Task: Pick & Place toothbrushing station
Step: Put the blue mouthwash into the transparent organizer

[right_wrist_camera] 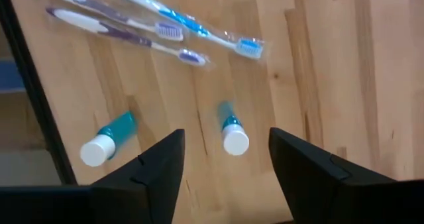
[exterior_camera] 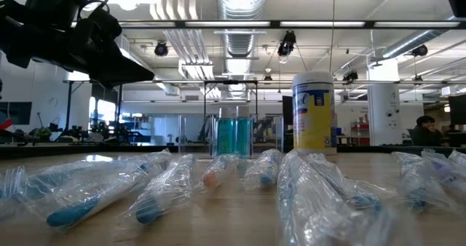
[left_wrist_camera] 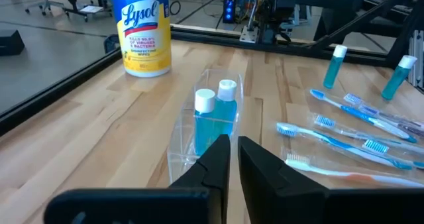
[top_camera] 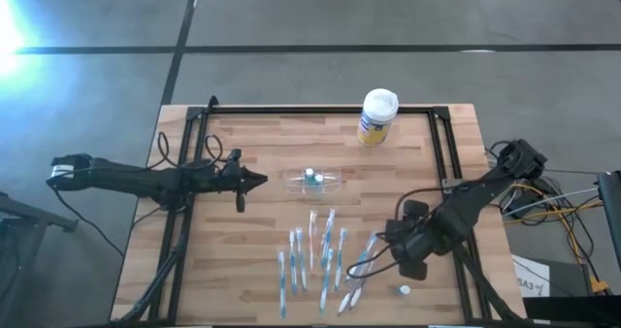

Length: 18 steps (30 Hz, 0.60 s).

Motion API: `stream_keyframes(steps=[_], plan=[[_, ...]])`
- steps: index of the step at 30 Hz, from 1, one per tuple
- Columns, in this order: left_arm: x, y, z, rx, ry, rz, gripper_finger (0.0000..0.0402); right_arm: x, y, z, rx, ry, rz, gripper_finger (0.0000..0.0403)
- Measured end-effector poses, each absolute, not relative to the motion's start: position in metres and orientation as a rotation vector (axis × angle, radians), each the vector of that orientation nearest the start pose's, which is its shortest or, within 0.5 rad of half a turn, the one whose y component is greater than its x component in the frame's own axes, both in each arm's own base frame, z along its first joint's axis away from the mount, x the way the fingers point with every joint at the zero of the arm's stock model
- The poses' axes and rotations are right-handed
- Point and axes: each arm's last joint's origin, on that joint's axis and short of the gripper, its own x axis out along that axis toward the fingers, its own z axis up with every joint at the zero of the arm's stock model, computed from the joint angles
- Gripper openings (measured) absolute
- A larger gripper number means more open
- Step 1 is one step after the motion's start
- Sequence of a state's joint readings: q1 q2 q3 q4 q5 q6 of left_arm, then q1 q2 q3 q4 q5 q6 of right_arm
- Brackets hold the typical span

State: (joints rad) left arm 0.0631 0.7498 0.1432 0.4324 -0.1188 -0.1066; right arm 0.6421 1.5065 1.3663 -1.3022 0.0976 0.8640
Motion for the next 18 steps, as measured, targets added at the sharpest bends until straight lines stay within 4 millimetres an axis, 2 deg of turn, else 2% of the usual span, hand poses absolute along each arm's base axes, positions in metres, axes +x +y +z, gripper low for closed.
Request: stream_keyframes(steps=[9, 18], plan=[[0.157, 0.013, 0.176, -0.099, 0.165, 0.19, 0.0034, 0.207, 0.154, 0.268, 0.124, 1.469, -0.208, 0.0217], [0.157, 0.013, 0.176, -0.099, 0.165, 0.191, 0.0025, 0.204, 0.154, 0.24, 0.155, 1.517, -0.179, 0.0216]])
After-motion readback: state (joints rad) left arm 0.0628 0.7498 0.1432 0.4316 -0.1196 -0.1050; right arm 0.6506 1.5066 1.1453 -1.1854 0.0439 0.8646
